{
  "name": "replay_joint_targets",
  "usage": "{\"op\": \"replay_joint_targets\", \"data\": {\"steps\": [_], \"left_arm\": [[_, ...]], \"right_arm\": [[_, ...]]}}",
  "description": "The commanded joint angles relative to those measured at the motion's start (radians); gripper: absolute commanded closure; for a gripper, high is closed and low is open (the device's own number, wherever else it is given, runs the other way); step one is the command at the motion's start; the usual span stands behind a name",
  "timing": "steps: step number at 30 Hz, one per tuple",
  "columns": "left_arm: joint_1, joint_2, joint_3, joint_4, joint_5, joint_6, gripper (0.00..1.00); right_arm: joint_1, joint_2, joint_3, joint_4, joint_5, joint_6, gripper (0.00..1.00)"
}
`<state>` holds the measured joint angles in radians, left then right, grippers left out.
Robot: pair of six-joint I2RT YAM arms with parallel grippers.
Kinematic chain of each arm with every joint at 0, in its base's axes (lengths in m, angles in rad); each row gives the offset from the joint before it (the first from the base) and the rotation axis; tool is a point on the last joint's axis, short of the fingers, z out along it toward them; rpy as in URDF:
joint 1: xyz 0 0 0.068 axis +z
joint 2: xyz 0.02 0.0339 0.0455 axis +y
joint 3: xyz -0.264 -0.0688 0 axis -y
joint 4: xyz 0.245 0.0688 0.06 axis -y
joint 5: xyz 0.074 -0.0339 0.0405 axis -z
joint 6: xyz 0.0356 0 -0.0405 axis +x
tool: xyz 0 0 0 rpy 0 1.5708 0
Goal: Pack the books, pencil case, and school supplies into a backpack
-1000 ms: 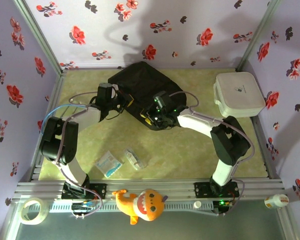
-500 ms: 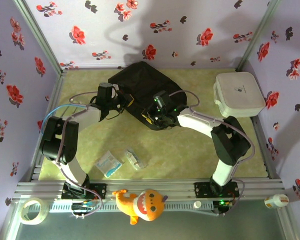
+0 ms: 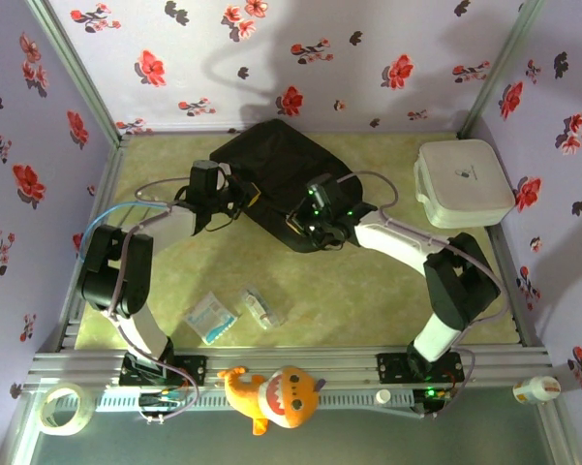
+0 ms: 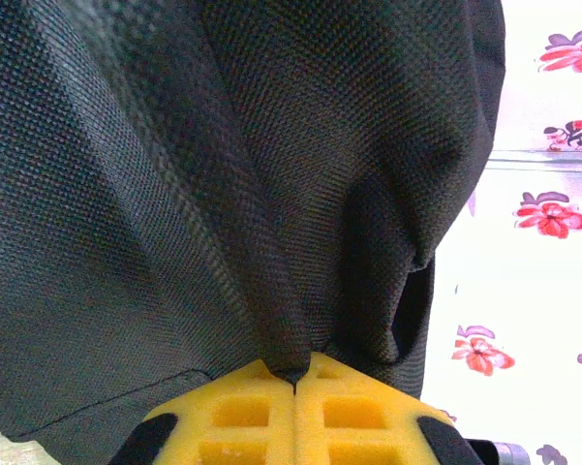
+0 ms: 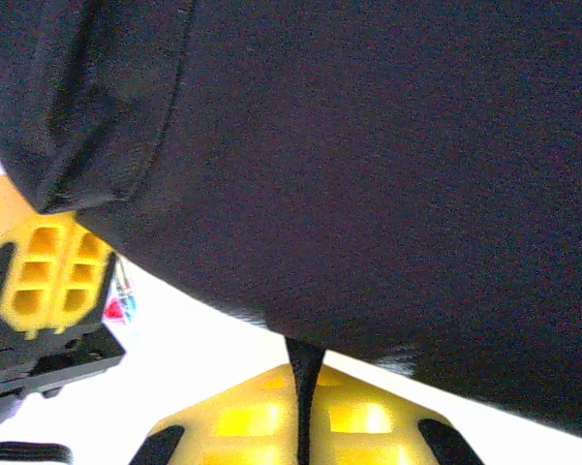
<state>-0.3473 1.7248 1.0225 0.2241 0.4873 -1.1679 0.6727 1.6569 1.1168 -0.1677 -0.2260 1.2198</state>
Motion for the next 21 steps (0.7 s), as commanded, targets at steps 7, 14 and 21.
{"op": "replay_joint_targets", "data": {"steps": [7,14,21], "left_arm": [[-0.006,0.022,0.048,0.043,0.046,0.037,1.0],[0.003,0.032,0.056,0.037,0.046,0.045,1.0],[0.012,0.042,0.054,0.033,0.045,0.047,1.0]], "right_arm": [[-0.027,-0.115,-0.08,-0.123,0.1,-0.109,1.0],[-0.057,-0.196,-0.135,-0.224,0.181,-0.15,1.0],[-0.104,-0.299,-0.186,-0.321,0.283,-0.181,1.0]]}}
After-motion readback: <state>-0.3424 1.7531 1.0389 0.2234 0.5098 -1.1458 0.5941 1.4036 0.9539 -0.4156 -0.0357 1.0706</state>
